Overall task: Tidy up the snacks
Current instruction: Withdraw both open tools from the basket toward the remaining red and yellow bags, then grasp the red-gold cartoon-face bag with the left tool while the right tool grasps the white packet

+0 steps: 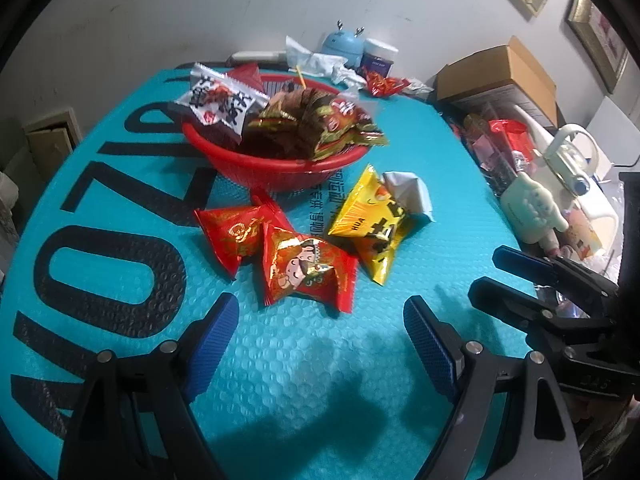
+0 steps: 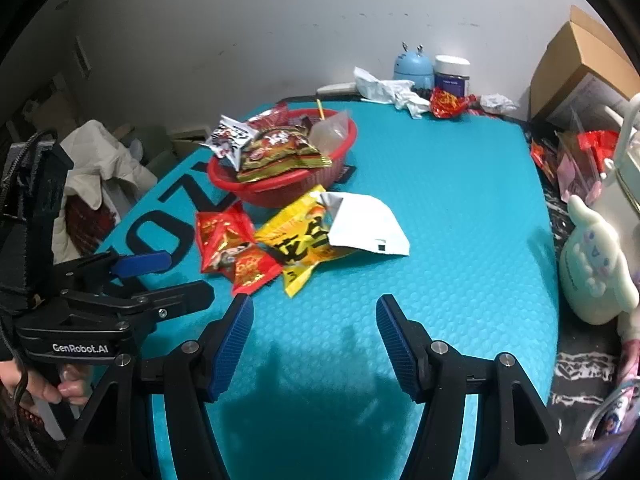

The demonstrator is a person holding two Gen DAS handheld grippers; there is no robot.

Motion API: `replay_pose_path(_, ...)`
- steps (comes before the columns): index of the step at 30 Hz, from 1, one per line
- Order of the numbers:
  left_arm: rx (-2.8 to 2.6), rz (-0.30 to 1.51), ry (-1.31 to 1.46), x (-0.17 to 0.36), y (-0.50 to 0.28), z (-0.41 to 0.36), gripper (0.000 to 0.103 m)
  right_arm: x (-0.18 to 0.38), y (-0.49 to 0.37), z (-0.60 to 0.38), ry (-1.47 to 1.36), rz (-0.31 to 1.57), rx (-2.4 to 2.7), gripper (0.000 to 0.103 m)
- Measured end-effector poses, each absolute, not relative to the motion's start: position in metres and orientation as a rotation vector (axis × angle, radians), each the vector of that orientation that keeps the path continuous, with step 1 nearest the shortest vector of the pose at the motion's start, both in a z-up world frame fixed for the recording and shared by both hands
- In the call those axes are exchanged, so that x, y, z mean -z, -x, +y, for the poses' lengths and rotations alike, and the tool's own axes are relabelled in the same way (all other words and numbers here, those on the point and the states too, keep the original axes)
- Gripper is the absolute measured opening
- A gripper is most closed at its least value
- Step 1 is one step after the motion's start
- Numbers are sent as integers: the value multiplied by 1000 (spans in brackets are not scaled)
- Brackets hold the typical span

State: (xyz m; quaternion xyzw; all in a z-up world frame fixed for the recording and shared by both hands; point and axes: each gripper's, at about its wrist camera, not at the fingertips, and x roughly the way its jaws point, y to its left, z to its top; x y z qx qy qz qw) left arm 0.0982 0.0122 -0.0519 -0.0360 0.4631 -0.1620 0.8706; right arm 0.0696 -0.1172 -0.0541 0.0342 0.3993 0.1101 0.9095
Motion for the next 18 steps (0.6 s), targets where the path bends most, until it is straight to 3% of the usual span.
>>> replay_pose_path(10,358,1013,87,73,-125,2,84,65,-84,-126,-75,848,-213,64)
replay_pose_path(18,326,1013,-10,84,-133,-15,56,71,-93,-143,-107,867,-179,64)
